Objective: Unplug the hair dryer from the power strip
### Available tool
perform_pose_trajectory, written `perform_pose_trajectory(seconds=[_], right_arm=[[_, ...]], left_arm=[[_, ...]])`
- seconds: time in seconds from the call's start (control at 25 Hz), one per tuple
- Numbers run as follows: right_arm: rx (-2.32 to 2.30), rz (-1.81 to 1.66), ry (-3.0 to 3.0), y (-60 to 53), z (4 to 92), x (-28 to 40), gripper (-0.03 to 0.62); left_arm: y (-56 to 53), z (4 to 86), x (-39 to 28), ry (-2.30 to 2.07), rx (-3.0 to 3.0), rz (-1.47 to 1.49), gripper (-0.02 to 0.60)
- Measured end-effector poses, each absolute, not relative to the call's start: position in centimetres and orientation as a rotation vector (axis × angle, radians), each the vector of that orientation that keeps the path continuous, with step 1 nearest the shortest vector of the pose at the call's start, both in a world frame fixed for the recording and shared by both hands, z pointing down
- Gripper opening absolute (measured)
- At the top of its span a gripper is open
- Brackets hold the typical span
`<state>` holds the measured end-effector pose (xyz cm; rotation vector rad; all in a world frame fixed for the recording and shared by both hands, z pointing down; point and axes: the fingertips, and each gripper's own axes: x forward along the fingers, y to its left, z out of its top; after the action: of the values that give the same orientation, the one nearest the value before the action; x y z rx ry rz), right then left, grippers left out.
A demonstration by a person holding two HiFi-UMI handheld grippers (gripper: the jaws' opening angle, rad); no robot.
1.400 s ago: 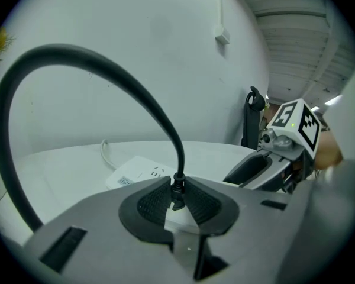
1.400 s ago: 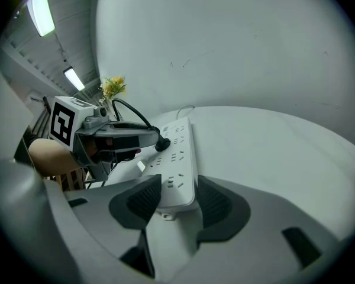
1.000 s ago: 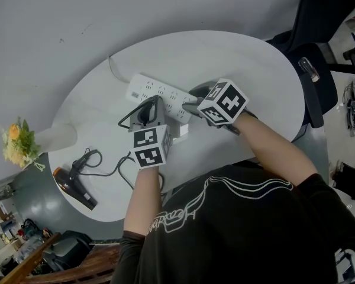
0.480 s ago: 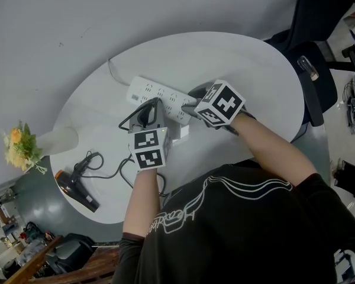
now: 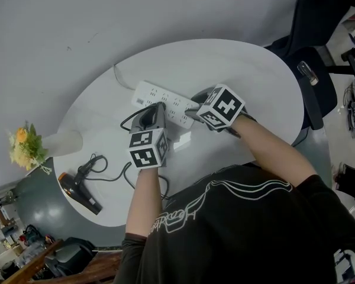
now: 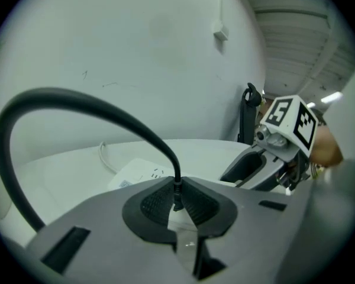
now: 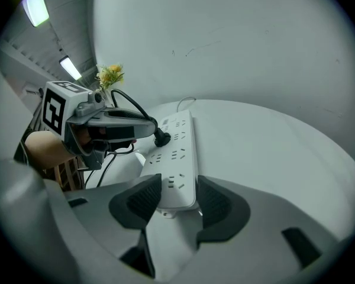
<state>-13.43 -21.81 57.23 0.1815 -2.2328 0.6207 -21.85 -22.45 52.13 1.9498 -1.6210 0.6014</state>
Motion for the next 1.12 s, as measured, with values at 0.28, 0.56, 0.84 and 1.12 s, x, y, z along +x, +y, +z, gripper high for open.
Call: perform_pose_trajectory(seconds=[0.28, 0.56, 0.84, 1.12], right_arm=[[0.168, 0.618, -2.200, -21.8, 57.3, -13.7, 0.176], [0.176, 0.632, -2.208, -21.7, 57.3, -13.8, 0.176], [0.156, 0.635, -2.207, -21.7, 57.2, -14.1, 0.178], [0.158, 0.625, -2.217, -21.5, 57.2, -14.3, 0.178]], left_arm=[[-22.3, 52.0, -21.5, -1.687, 2.004, 0.764, 0.037], [-22.7, 52.0, -22.5, -1.601, 1.864, 0.429, 0.041], [-22.4, 51.1, -21.6, -1.748, 1.982, 0.768, 0.037], [-22.4, 51.7, -22.6, -1.672, 1.893, 0.549, 0.037]])
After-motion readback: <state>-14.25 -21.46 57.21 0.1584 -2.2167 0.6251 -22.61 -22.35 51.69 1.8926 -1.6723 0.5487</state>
